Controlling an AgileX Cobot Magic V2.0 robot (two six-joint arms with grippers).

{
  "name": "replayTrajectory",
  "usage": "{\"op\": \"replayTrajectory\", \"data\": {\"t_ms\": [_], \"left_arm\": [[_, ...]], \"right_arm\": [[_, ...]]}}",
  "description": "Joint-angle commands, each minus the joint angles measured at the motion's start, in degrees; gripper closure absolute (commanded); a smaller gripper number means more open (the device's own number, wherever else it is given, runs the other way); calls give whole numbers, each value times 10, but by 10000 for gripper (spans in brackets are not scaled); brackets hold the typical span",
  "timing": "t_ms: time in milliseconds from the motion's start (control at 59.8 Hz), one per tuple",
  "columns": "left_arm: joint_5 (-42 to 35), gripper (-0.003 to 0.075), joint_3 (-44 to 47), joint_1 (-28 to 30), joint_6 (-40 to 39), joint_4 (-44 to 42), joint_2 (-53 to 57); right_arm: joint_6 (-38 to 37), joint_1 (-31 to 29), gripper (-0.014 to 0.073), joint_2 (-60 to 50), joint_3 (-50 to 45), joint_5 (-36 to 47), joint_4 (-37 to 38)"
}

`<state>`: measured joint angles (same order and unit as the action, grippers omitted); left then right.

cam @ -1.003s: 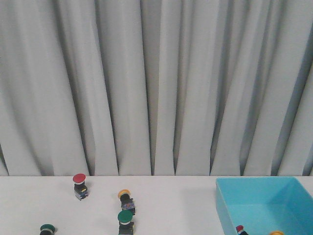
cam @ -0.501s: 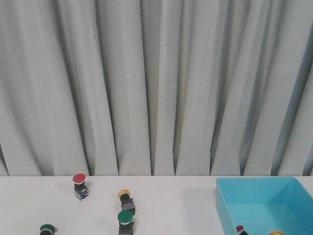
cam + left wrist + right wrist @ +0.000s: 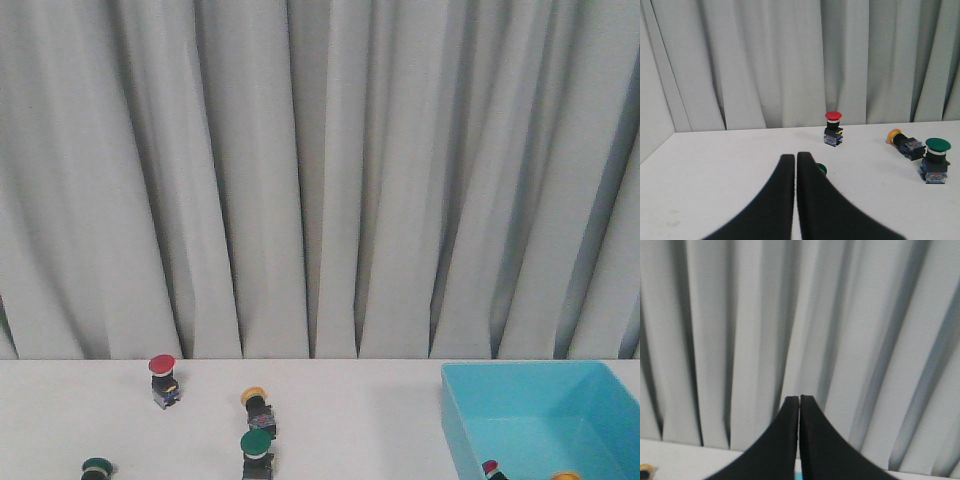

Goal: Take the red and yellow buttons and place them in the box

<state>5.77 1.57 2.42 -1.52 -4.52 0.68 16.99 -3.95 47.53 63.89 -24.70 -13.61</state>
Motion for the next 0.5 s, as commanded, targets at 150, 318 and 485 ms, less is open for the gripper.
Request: {"op": "replayTrajectory", "data": {"t_ms": [150, 318, 485], "left_arm": [[-46, 726, 5, -3, -6, 2, 8], [-46, 726, 5, -3, -6, 2, 8], [-46, 726, 5, -3, -6, 2, 8]], "right_arm": [[-130, 60, 602, -134, -260, 247, 163], [-179, 62, 602, -235, -443, 294, 163], [-188, 62, 602, -334, -591, 294, 163]]}}
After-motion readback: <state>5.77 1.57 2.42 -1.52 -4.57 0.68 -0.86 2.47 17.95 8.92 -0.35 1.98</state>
